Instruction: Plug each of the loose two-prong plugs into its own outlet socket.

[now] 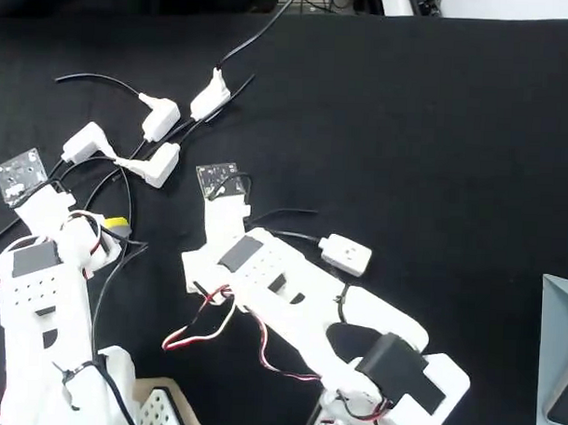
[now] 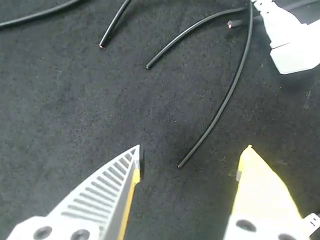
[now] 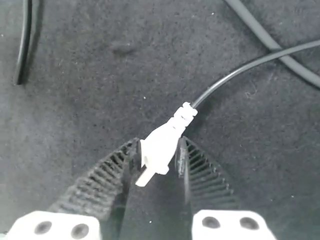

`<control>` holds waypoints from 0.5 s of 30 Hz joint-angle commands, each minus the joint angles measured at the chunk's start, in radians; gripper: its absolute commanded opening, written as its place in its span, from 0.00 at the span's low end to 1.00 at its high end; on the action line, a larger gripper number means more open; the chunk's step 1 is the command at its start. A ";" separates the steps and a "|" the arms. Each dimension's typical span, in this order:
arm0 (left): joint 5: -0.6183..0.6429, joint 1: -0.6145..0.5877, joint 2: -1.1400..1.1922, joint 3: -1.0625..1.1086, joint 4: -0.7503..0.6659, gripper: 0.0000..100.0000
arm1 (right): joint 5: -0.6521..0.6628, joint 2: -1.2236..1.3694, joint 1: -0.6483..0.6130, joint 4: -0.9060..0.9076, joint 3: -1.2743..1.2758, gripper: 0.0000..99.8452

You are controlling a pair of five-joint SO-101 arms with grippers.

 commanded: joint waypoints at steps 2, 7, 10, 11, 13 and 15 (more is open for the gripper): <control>0.002 -0.001 -0.020 -0.004 -0.014 0.31 | -0.009 0.001 -0.009 -0.003 -0.008 0.13; 0.002 -0.001 -0.018 -0.004 -0.014 0.31 | -0.009 0.074 -0.005 -0.003 -0.041 0.13; 0.002 -0.001 -0.018 -0.004 -0.014 0.31 | -0.008 0.082 -0.005 0.009 -0.061 0.11; 0.002 -0.001 -0.018 -0.004 -0.014 0.31 | -0.006 0.082 -0.005 0.012 -0.068 0.08; 0.002 -0.001 -0.018 -0.004 -0.014 0.31 | 0.002 0.082 -0.003 0.012 -0.081 0.01; 0.002 -0.001 -0.018 -0.004 -0.014 0.31 | 0.011 0.082 -0.003 0.014 -0.081 0.02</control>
